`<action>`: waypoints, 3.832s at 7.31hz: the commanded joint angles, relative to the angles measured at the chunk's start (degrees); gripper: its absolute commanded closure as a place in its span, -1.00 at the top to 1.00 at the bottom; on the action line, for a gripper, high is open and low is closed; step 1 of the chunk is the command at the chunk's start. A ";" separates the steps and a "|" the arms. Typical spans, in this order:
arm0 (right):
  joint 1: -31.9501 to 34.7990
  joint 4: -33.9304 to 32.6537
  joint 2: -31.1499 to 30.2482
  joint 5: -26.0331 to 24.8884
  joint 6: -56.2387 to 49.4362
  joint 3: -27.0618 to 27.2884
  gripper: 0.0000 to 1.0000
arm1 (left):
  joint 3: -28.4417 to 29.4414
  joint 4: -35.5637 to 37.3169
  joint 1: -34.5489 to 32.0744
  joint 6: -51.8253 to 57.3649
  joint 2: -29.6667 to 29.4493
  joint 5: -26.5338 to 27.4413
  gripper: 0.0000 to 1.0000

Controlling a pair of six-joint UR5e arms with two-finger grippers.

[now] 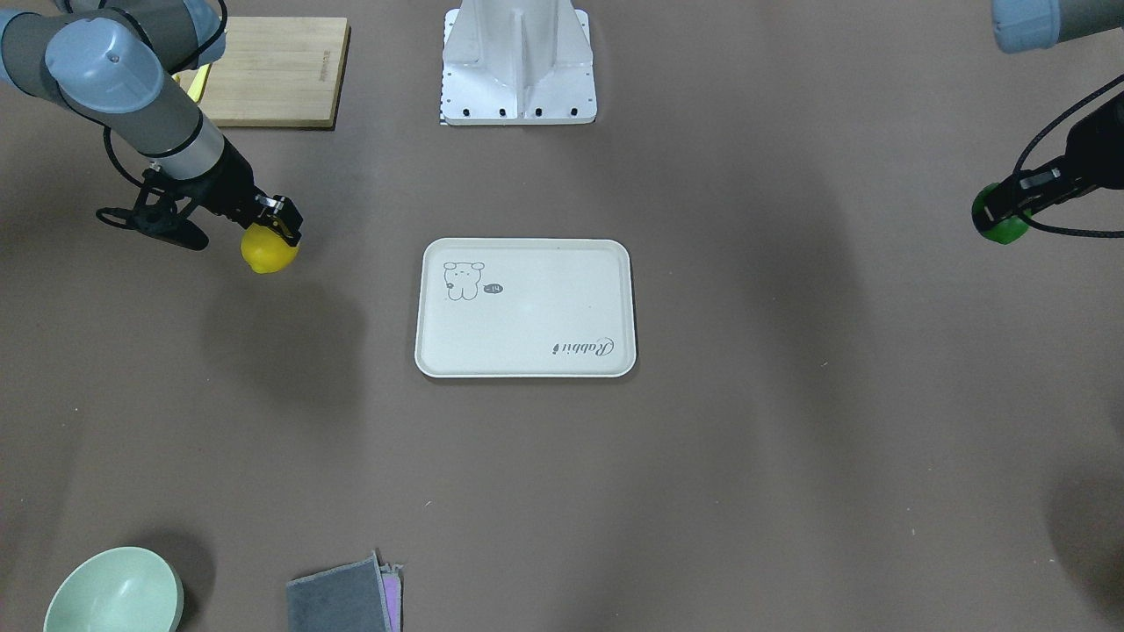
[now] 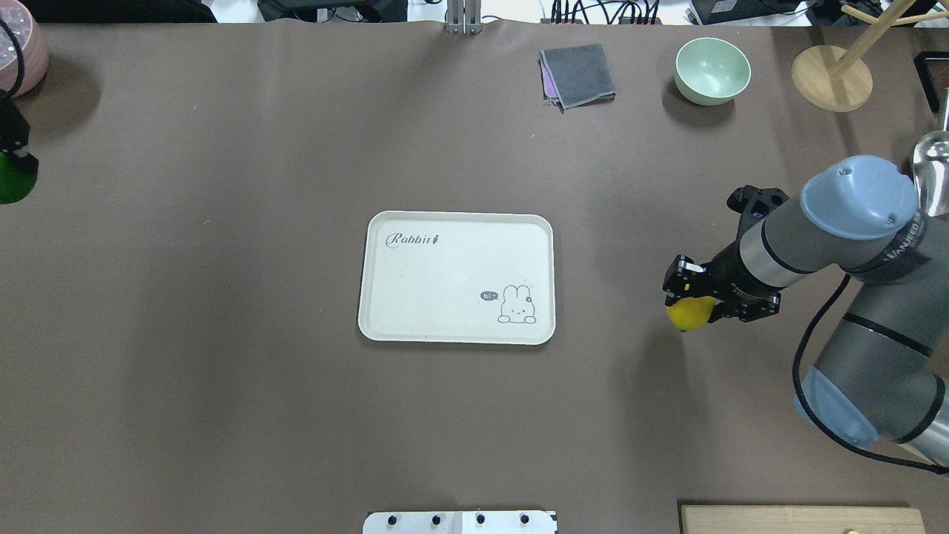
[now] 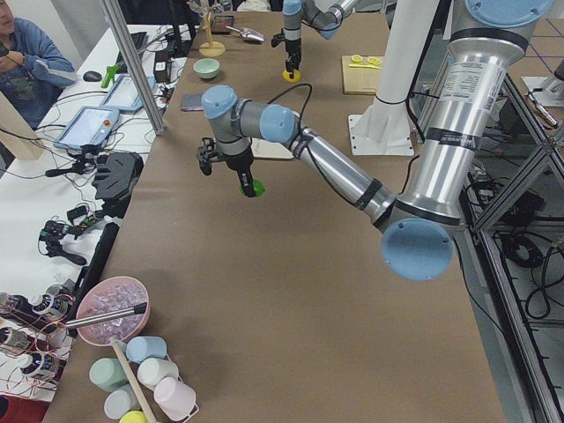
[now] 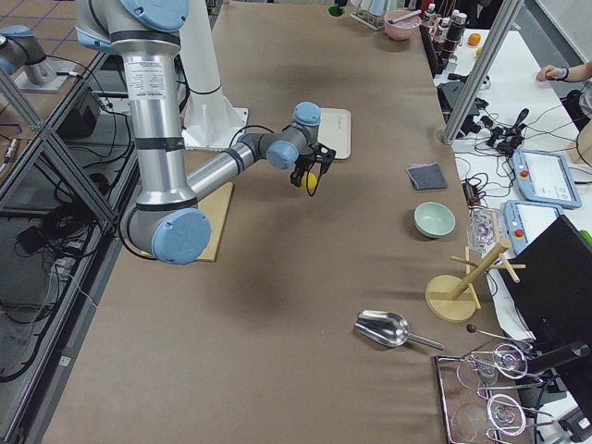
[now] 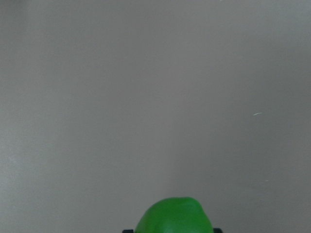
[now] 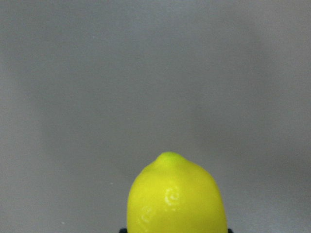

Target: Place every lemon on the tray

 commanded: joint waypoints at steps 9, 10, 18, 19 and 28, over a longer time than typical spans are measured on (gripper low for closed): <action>-5.33 -2.60 28.61 -4.04 -8.38 -23.14 -1.00 | 30.77 -24.54 21.29 -43.51 -28.48 5.18 -1.00; -5.51 -2.33 28.69 -4.04 -8.03 -23.05 -1.00 | 32.89 -24.72 21.56 -44.06 -30.42 5.18 -1.00; 3.42 -8.00 22.04 -3.16 -7.23 -10.80 1.00 | 37.21 -32.81 33.23 -56.89 -32.20 15.27 -1.00; 6.67 -12.04 19.49 -2.90 -8.54 -5.87 1.00 | 38.08 -34.38 33.95 -56.89 -31.94 16.77 -1.00; 42.69 -33.56 -1.79 5.75 -70.21 -1.20 1.00 | 15.08 -16.97 21.06 -30.73 -15.32 8.78 0.96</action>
